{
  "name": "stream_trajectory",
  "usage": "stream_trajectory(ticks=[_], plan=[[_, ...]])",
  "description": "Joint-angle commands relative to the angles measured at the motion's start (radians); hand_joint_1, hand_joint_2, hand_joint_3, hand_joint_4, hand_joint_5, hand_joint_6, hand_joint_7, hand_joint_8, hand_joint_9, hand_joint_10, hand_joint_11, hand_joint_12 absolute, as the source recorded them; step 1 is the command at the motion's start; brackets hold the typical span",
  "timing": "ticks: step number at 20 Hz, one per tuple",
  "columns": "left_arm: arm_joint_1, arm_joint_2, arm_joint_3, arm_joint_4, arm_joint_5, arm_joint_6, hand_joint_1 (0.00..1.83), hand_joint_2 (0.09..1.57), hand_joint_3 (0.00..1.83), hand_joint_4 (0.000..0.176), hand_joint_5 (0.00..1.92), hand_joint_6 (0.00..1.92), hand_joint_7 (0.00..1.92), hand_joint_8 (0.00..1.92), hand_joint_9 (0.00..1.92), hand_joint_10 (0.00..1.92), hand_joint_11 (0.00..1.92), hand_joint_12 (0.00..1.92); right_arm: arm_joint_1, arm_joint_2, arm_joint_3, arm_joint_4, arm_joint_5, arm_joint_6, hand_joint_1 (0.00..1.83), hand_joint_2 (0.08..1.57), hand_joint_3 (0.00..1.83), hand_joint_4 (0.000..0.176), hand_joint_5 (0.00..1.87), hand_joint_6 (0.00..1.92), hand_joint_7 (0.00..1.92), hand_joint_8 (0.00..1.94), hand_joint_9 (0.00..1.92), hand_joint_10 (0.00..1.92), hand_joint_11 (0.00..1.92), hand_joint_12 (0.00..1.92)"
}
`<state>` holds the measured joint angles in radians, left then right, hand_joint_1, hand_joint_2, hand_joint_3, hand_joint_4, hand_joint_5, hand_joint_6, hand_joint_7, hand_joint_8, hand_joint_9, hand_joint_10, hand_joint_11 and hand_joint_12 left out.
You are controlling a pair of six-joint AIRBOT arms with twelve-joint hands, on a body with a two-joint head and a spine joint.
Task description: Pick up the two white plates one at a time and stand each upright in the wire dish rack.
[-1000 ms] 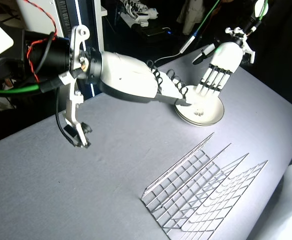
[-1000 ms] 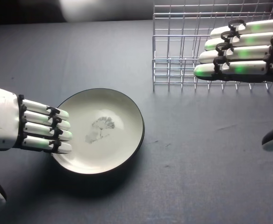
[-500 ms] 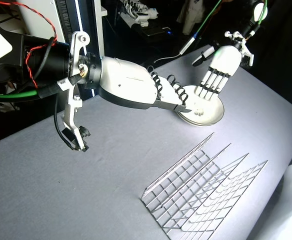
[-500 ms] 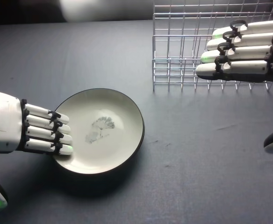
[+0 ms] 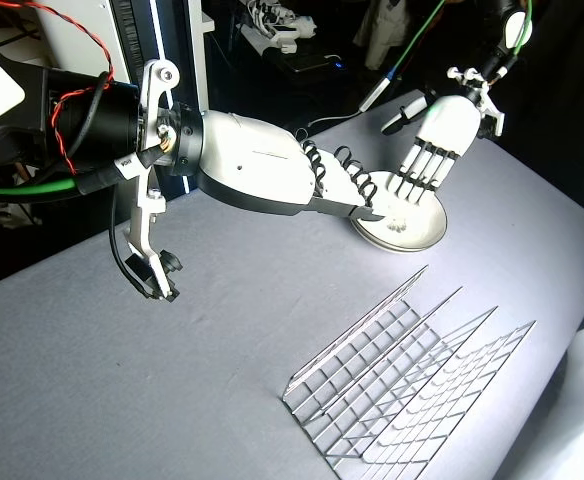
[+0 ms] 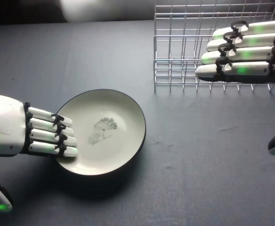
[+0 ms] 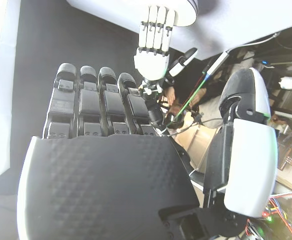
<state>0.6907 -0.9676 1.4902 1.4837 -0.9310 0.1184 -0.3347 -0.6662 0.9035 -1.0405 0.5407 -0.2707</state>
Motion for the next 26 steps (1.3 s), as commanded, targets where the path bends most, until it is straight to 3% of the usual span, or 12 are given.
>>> stream_trajectory(ticks=[1,12,19,26], plan=[[0.002,-0.013,0.002,-0.025,-0.019,0.003,0.0,1.0,0.0,0.0,0.0,0.0,0.0,0.0,0.0,0.0,0.0,0.0,0.004,0.005,0.002,0.049,0.071,-0.003,0.5,0.91,0.0,0.0,0.0,0.0,0.0,0.0,0.0,0.0,0.0,0.0],[-0.034,-0.109,0.011,-0.042,-0.008,0.003,0.0,1.01,0.0,0.0,0.0,0.0,0.0,0.0,0.0,0.0,0.0,0.0,-0.013,-0.004,0.002,0.049,0.08,-0.004,0.54,0.92,0.0,0.0,0.0,0.0,0.0,0.0,0.0,0.0,0.0,0.0],[-0.058,-0.135,0.006,-0.042,0.001,-0.009,0.0,0.99,0.0,0.0,0.0,0.0,0.0,0.0,0.0,0.0,0.0,0.0,-0.007,-0.133,0.044,0.049,-0.017,-0.018,0.6,0.93,0.0,0.0,0.0,0.0,0.0,0.0,0.0,0.0,0.0,0.0],[-0.083,-0.151,0.007,-0.042,0.009,-0.028,0.0,0.99,0.0,0.0,0.0,0.0,0.0,0.0,0.0,0.0,0.0,0.0,-0.007,-0.288,0.176,0.049,-0.02,-0.018,0.69,0.88,0.0,0.0,0.0,0.0,0.0,0.0,0.0,0.0,0.0,0.0]])
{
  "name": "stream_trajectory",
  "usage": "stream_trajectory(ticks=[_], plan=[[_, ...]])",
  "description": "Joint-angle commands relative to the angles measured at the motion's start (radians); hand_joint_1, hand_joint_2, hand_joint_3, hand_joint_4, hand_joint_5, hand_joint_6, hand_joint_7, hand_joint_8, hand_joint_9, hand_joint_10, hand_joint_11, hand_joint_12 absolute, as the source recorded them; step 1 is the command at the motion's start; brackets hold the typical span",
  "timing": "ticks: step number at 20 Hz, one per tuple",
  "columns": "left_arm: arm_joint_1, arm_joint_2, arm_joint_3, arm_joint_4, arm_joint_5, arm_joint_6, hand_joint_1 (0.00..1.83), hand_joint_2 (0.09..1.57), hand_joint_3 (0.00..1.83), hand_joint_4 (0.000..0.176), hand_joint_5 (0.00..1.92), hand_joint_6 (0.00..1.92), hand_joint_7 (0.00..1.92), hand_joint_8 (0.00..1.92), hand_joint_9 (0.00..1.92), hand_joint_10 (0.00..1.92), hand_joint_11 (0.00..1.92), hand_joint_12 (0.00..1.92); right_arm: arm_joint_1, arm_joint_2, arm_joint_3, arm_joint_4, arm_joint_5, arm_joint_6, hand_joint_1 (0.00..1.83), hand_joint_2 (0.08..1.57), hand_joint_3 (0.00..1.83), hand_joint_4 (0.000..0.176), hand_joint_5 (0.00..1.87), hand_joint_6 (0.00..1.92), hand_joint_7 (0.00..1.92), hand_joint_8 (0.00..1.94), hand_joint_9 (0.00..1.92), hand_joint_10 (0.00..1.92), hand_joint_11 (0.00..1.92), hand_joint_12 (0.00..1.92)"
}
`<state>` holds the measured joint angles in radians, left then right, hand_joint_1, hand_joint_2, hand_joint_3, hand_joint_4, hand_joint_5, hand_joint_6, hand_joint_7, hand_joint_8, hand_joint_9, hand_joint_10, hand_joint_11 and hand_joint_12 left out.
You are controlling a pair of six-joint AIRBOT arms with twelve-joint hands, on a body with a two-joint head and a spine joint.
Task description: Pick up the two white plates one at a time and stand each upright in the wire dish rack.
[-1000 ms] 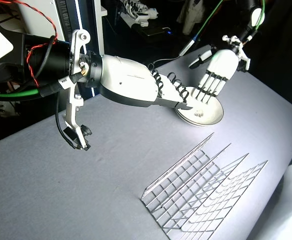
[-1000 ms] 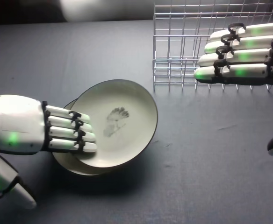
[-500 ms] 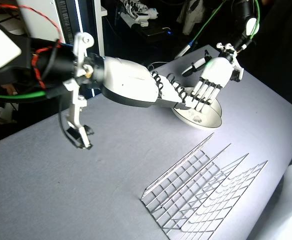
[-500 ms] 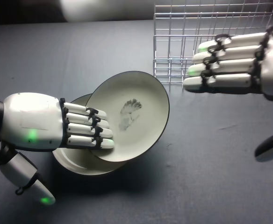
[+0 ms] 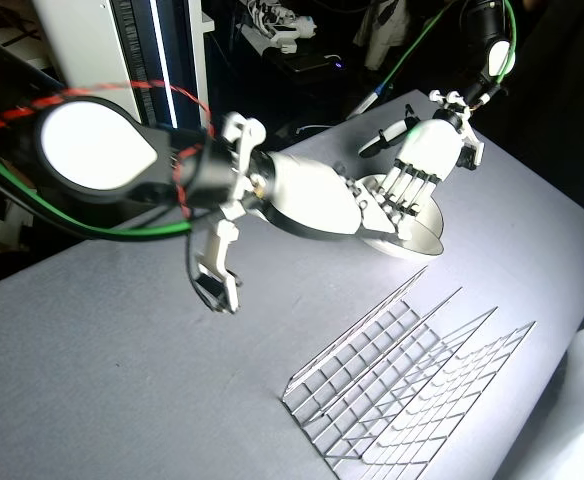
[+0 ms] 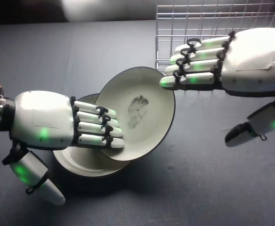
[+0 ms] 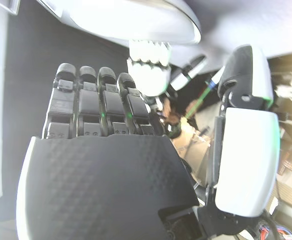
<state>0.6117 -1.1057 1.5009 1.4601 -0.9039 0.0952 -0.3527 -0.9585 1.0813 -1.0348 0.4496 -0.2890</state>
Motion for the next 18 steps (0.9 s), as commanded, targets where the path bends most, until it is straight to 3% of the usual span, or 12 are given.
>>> stream_trajectory(ticks=[1,5,6,7,8,9,15,18], plan=[[-0.006,-0.013,-0.004,-0.018,-0.018,-0.006,0.0,0.99,0.0,0.0,0.0,0.0,0.0,0.0,0.0,0.0,0.0,0.0,0.011,-0.014,0.013,0.044,0.072,0.001,0.67,0.89,0.0,0.0,0.0,0.0,0.0,0.0,0.0,0.0,0.0,0.0],[-0.005,-0.015,0.004,-0.018,-0.018,-0.006,0.0,0.99,0.0,0.0,0.0,0.0,0.0,0.0,0.0,0.0,0.0,0.0,0.012,-0.059,0.04,0.044,0.072,0.001,0.7,0.9,0.0,0.0,0.0,0.0,0.0,0.0,0.0,0.0,0.0,0.0],[-0.005,-0.015,0.005,-0.018,-0.018,-0.006,0.0,1.0,0.0,0.0,0.0,0.0,0.0,0.0,0.0,0.0,0.0,0.0,0.014,-0.066,0.04,0.044,0.075,0.001,1.08,0.86,0.0,0.0,0.0,0.0,0.0,0.0,0.0,0.0,0.03,0.01],[-0.005,-0.015,0.005,-0.017,-0.018,-0.006,0.0,1.0,0.0,0.0,0.0,0.0,0.0,0.0,0.0,0.0,0.0,0.0,0.016,-0.07,0.04,0.044,0.076,0.0,1.19,0.86,0.01,0.0,0.0,0.0,0.0,0.0,0.0,0.0,0.0,0.3],[-0.004,-0.015,0.007,-0.017,-0.018,-0.006,0.0,1.0,0.0,0.0,0.0,0.0,0.0,0.0,0.0,0.0,0.0,0.0,0.018,-0.073,0.04,0.044,0.076,0.0,1.19,0.86,0.01,0.0,0.0,0.0,0.0,0.0,0.0,0.0,0.0,0.3],[-0.004,-0.017,0.008,-0.017,-0.018,-0.006,0.0,1.0,0.0,0.0,0.0,0.0,0.0,0.0,0.0,0.0,0.0,0.0,0.019,-0.073,0.04,0.044,0.076,0.0,1.32,0.84,0.01,0.0,0.0,0.0,0.0,0.0,0.0,0.0,0.0,0.48],[-0.004,-0.02,0.014,-0.018,-0.018,-0.006,0.0,0.99,0.0,0.0,0.0,0.0,0.0,0.0,0.0,0.0,0.0,0.0,0.021,-0.076,0.041,0.044,0.073,0.0,1.41,0.91,0.01,0.0,0.0,0.0,0.0,0.0,0.0,0.0,0.0,0.43],[-0.005,-0.021,0.018,-0.018,-0.018,-0.007,0.0,0.99,0.0,0.0,0.0,0.0,0.0,0.0,0.0,0.0,0.0,0.0,0.016,-0.101,0.049,0.044,0.07,0.0,1.4,0.92,0.01,0.0,0.0,0.0,0.0,0.0,0.0,0.0,0.0,0.51]])
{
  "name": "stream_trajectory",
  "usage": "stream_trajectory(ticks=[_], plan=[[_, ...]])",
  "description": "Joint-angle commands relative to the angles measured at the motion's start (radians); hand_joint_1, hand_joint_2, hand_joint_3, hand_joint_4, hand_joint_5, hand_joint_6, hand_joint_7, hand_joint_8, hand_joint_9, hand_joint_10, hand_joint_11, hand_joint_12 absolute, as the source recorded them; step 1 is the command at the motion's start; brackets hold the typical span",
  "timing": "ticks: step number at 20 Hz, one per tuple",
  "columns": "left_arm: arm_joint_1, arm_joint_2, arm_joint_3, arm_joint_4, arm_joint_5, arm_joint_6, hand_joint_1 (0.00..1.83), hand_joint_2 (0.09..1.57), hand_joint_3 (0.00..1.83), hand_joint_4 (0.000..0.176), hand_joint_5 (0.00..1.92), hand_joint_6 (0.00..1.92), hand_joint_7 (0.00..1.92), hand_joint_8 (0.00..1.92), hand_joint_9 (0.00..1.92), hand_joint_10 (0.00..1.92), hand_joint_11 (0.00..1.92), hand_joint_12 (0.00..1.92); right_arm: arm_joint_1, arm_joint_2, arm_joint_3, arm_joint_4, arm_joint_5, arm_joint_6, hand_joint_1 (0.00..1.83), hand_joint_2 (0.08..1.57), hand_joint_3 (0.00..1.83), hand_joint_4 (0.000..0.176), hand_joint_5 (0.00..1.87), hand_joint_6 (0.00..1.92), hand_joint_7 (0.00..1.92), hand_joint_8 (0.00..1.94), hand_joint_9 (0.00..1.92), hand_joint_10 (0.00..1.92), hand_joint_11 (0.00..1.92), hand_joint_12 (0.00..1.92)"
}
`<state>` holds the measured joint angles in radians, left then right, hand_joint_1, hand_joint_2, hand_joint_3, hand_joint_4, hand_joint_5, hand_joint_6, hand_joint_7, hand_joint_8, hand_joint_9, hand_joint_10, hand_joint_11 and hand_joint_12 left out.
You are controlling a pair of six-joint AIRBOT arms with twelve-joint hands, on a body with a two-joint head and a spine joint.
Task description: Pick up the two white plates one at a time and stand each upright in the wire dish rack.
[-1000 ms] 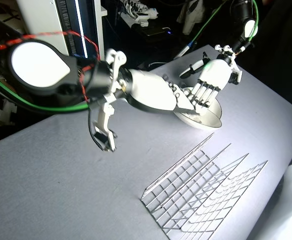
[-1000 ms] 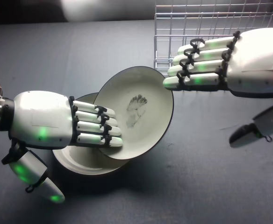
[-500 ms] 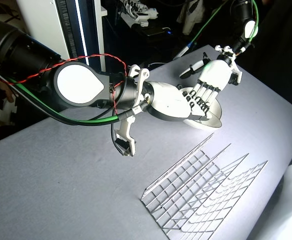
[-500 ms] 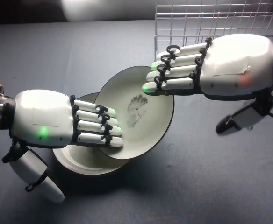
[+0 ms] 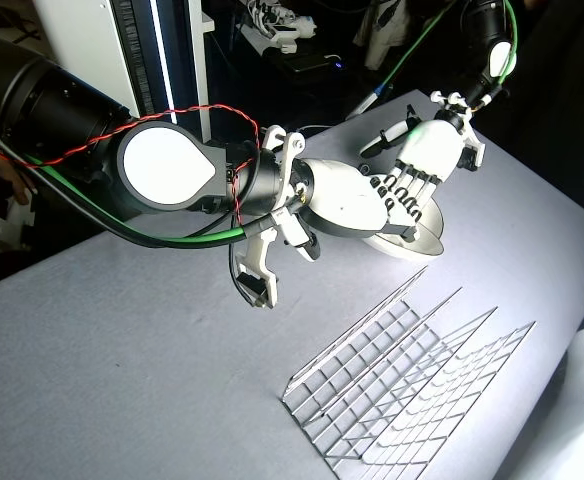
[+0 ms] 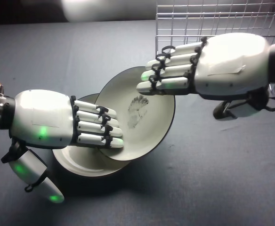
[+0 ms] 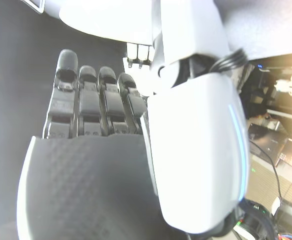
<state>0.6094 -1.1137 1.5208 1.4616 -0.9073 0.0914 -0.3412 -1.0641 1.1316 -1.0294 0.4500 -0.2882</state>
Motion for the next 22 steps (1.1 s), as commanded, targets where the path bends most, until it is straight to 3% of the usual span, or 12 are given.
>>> stream_trajectory(ticks=[1,10,17,22], plan=[[-0.002,-0.012,-0.002,-0.02,-0.015,-0.003,0.0,1.0,0.0,0.0,0.0,0.0,0.0,0.0,0.0,0.0,0.0,0.0,0.005,-0.005,0.003,0.038,0.069,-0.003,1.39,0.92,0.0,0.0,0.0,0.0,0.0,0.0,0.0,0.0,0.0,0.56],[-0.001,-0.013,0.005,-0.029,-0.015,-0.005,0.0,1.0,0.0,0.0,0.0,0.0,0.0,0.0,0.0,0.0,0.0,0.0,-0.035,-0.121,0.077,0.038,0.068,-0.015,1.35,0.93,0.01,0.0,0.0,0.0,0.0,0.0,0.0,0.0,0.0,0.52],[-0.002,-0.017,0.013,-0.036,-0.015,-0.005,0.0,1.01,0.0,0.0,0.0,0.0,0.0,0.0,0.0,0.0,0.0,0.0,-0.041,-0.187,0.13,0.038,0.068,-0.016,1.36,0.95,0.0,0.0,0.0,0.0,0.0,0.0,0.03,0.01,0.0,0.65],[-0.002,-0.022,0.021,-0.039,-0.015,-0.005,0.0,1.01,0.0,0.0,0.0,0.0,0.0,0.0,0.0,0.0,0.0,0.0,-0.046,-0.241,0.192,0.038,0.068,-0.016,1.4,0.97,0.01,0.0,0.07,0.01,0.09,0.01,0.13,0.03,0.0,0.84]])
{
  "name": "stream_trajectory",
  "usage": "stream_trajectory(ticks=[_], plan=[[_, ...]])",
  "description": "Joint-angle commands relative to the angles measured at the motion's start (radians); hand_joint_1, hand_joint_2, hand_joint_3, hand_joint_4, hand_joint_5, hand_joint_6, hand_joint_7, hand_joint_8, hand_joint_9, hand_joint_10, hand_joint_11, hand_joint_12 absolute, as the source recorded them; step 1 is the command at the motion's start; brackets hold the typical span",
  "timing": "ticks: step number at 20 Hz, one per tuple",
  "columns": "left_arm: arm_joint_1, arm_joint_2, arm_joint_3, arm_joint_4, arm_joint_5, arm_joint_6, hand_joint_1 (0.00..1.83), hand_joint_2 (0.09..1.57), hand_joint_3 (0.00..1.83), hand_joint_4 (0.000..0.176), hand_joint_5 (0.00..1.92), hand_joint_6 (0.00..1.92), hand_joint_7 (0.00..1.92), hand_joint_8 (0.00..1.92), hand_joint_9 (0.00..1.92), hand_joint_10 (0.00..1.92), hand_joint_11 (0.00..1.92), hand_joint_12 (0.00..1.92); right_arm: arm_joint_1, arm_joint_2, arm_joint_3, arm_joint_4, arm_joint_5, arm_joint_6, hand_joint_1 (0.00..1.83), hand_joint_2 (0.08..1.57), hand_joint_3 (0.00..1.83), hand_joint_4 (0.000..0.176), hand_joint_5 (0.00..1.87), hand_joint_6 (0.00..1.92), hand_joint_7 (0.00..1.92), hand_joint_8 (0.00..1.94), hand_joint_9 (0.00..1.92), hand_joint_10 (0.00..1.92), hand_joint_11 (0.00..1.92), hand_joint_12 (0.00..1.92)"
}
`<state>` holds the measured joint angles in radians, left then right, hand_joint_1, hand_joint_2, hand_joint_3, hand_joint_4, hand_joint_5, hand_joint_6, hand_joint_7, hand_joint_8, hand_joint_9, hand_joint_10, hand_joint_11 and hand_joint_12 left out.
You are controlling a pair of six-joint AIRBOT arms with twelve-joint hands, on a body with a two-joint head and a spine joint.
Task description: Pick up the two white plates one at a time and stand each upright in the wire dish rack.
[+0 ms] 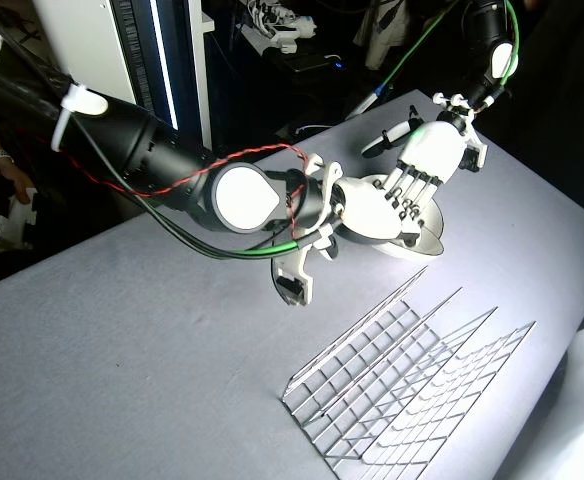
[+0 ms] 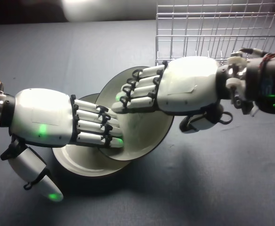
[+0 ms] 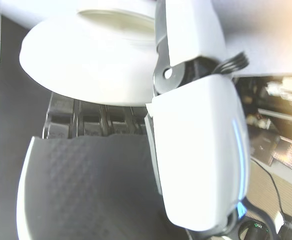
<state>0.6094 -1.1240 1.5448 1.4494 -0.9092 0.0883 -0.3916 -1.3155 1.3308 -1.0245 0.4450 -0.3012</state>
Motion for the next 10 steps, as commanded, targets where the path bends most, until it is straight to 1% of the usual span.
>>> stream_trajectory(ticks=[1,3,4,6,7,8,10], plan=[[-0.002,-0.011,-0.002,-0.028,-0.014,-0.002,0.0,1.01,0.0,0.0,0.0,0.0,0.0,0.0,0.0,0.0,0.0,0.0,0.003,-0.002,0.01,0.033,0.073,-0.003,1.4,0.97,0.0,0.0,0.1,0.02,0.12,0.01,0.15,0.03,0.0,0.89],[-0.002,-0.012,0.0,-0.03,-0.014,-0.004,0.0,1.0,0.0,0.0,0.0,0.0,0.0,0.0,0.0,0.0,0.0,0.0,0.003,-0.027,0.045,0.034,0.073,-0.003,1.42,0.96,0.0,0.0,0.15,0.02,0.18,0.02,0.23,0.05,0.0,1.08],[-0.002,-0.012,-0.001,-0.032,-0.014,-0.005,0.0,1.0,0.0,0.0,0.0,0.0,0.0,0.0,0.0,0.0,0.0,0.0,0.003,-0.042,0.063,0.034,0.073,-0.003,1.42,0.96,0.0,0.0,0.17,0.02,0.21,0.02,0.25,0.05,0.0,1.12],[-0.002,-0.013,-0.001,-0.034,-0.014,-0.006,0.0,1.0,0.0,0.0,0.0,0.0,0.0,0.0,0.0,0.0,0.0,0.0,0.003,-0.06,0.086,0.034,0.073,-0.003,1.33,0.96,0.0,0.0,0.25,0.02,0.31,0.02,0.36,0.05,0.0,1.25],[-0.002,-0.013,-0.001,-0.035,-0.014,-0.006,0.0,1.0,0.0,0.0,0.0,0.0,0.0,0.0,0.0,0.0,0.0,0.0,0.003,-0.07,0.096,0.034,0.073,-0.003,1.32,0.97,0.01,0.0,0.27,0.02,0.33,0.02,0.38,0.05,0.0,1.28],[-0.001,-0.013,0.0,-0.036,-0.014,-0.006,0.0,1.0,0.0,0.0,0.0,0.0,0.0,0.0,0.0,0.0,0.0,0.0,0.003,-0.078,0.102,0.034,0.073,-0.003,1.32,0.98,0.0,0.0,0.32,0.02,0.38,0.02,0.43,0.06,0.04,1.27],[-0.001,-0.013,0.001,-0.036,-0.014,-0.006,0.0,1.0,0.0,0.0,0.0,0.0,0.0,0.0,0.0,0.0,0.0,0.0,0.003,-0.086,0.108,0.034,0.073,-0.003,1.32,0.99,0.0,0.0,0.43,0.03,0.52,0.02,0.54,0.06,0.17,1.22]])
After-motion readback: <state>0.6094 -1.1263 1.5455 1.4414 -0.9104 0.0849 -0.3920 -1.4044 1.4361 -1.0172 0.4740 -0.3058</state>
